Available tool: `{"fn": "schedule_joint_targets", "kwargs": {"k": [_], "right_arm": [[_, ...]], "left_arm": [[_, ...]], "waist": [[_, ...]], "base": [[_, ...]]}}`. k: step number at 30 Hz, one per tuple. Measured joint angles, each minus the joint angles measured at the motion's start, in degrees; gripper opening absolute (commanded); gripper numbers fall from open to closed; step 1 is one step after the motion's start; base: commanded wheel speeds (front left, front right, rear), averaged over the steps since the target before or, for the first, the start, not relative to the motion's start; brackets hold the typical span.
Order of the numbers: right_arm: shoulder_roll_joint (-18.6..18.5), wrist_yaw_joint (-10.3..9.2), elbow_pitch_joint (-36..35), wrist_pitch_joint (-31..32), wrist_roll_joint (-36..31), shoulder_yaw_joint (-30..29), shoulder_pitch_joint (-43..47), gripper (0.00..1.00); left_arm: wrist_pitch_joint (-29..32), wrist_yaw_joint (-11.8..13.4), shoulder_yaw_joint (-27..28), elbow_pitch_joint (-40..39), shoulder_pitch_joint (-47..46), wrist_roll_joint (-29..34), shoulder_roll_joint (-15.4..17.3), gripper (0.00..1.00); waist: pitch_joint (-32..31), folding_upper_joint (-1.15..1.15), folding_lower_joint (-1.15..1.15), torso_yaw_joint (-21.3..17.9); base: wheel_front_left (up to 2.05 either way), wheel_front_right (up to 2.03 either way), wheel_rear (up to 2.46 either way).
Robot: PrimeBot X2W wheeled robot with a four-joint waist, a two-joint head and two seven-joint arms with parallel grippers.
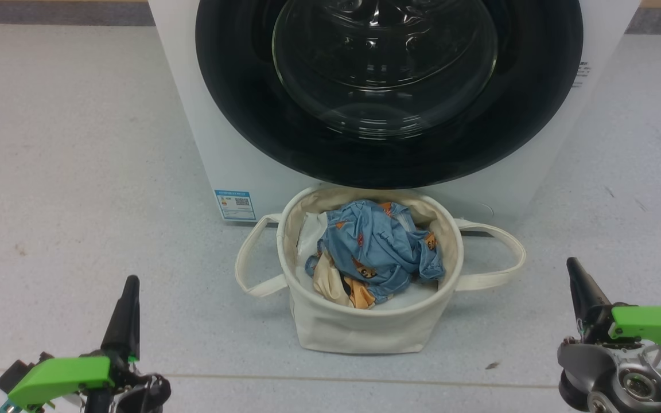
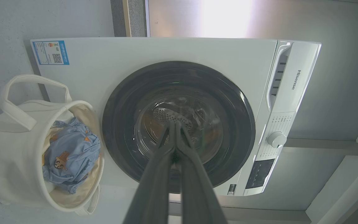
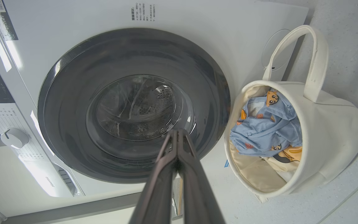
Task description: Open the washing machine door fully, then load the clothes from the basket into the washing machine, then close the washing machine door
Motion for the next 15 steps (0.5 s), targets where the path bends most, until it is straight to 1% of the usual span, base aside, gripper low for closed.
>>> {"fn": "schedule_joint_targets", "kwargs": {"k": [15], "right_arm": [[0.0,0.0,0.0,0.0,0.0,0.0,0.0,0.0]], "left_arm": [[0.0,0.0,0.0,0.0,0.0,0.0,0.0,0.0]], "waist": [[0.0,0.0,0.0,0.0]], "base": [[0.0,0.0,0.0]]}}
